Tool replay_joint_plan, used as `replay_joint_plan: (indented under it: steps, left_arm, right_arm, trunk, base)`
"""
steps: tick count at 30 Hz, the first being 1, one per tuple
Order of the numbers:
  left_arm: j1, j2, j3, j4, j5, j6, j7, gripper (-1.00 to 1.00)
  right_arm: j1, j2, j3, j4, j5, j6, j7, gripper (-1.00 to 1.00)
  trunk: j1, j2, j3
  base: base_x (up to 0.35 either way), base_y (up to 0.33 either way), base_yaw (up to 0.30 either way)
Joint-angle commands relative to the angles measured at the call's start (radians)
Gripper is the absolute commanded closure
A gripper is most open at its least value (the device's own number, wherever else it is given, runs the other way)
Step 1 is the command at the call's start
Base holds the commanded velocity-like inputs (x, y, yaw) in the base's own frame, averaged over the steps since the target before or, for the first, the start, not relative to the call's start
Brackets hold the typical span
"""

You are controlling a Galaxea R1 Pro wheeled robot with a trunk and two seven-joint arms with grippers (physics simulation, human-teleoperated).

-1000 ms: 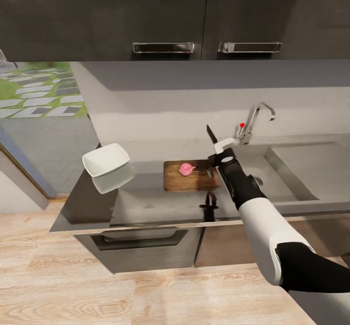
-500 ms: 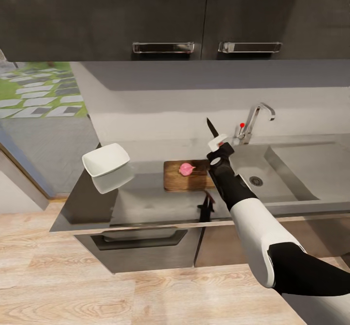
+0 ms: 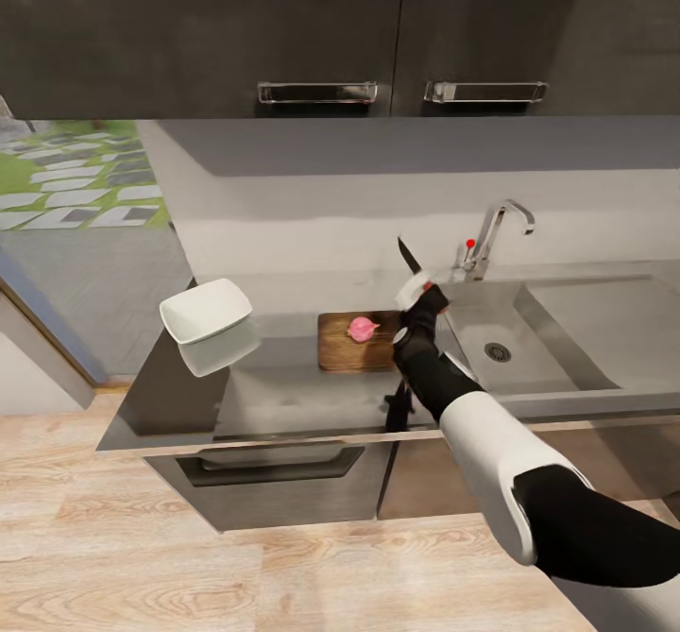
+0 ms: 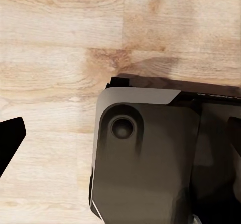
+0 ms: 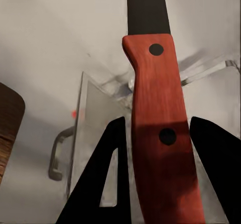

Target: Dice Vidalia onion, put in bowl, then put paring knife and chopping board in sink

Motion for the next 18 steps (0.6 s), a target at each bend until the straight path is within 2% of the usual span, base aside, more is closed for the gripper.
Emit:
replay_joint_plan:
  steps: [1, 5, 13, 18]
  left_arm:
    - [0.000, 0.001, -0.008, -0.002, 0.009, 0.003, 0.007, -1.00]
    - [0.000, 0.001, -0.008, -0.002, 0.009, 0.003, 0.007, -1.00]
    - [0.000, 0.001, -0.008, -0.002, 0.009, 0.003, 0.007, -1.00]
    - [0.000, 0.001, -0.008, -0.002, 0.009, 0.002, 0.007, -1.00]
  right_arm:
    - [-0.001, 0.000, 0.011, 0.011, 0.007, 0.008, -0.017, 1.00]
    - [-0.001, 0.000, 0.033, 0.046, 0.009, 0.008, -0.063, 1.00]
    - [-0.001, 0.000, 0.046, 0.056, 0.009, 0.005, -0.076, 1.00]
    - [-0.001, 0.000, 0.083, 0.056, 0.009, 0.004, -0.079, 1.00]
  trunk:
    - [0.000, -0.002, -0.002]
    - [0.000, -0.002, -0.002]
    - [0.000, -0.002, -0.002]
    - [0.000, -0.002, -0.002]
  base:
    - [0.000, 0.000, 0.000]
    - [0.000, 0.000, 0.000]
    - [0.000, 0.000, 0.000]
    - [0.000, 0.000, 0.000]
